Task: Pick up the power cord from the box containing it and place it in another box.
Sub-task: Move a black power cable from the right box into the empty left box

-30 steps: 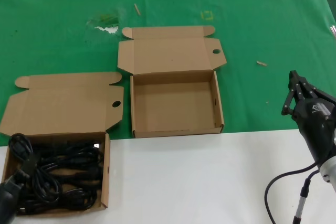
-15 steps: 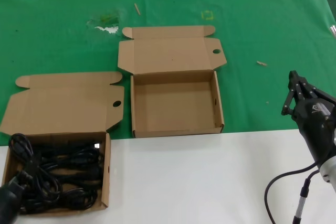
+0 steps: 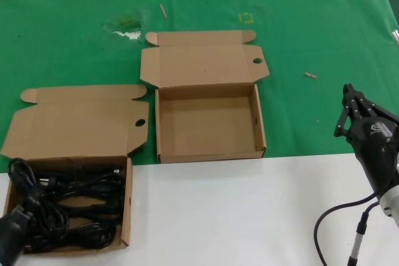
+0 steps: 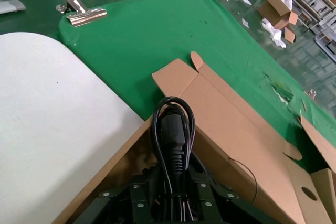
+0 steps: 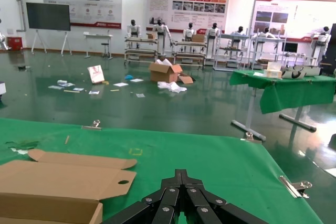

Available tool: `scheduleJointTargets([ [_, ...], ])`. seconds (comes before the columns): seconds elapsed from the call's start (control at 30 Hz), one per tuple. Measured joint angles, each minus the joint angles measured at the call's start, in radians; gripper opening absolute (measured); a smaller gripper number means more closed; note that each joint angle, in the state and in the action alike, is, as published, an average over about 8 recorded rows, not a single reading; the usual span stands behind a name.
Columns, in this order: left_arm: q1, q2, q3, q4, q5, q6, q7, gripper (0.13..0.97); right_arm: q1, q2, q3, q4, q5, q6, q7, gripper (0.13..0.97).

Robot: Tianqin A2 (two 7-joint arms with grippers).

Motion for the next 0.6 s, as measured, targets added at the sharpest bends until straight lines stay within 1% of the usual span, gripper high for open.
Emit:
scheduleJointTargets([
  [0.13,0.007,-0.001,-0.007,-0.024,-0.009,0.013,-0.010,0.277,0.000,0.000,0.000,0.000,0.000,0.000,0.000,0.138],
  [0.23,0.020,0.001,-0.012,-0.056,-0.018,0.029,-0.023,0.238,0.000,0.000,0.000,0.000,0.000,0.000,0.000,0.138],
  [0.27,0.026,0.001,-0.013,-0.070,-0.022,0.035,-0.028,0.238,0.000,0.000,0.000,0.000,0.000,0.000,0.000,0.138],
  [0.4,0.050,0.005,-0.016,-0.135,-0.041,0.066,-0.054,0.226,0.000,0.000,0.000,0.000,0.000,0.000,0.000,0.138],
  [0.6,0.083,0.010,-0.009,-0.261,-0.063,0.118,-0.101,0.214,0.000,0.000,0.000,0.000,0.000,0.000,0.000,0.138],
])
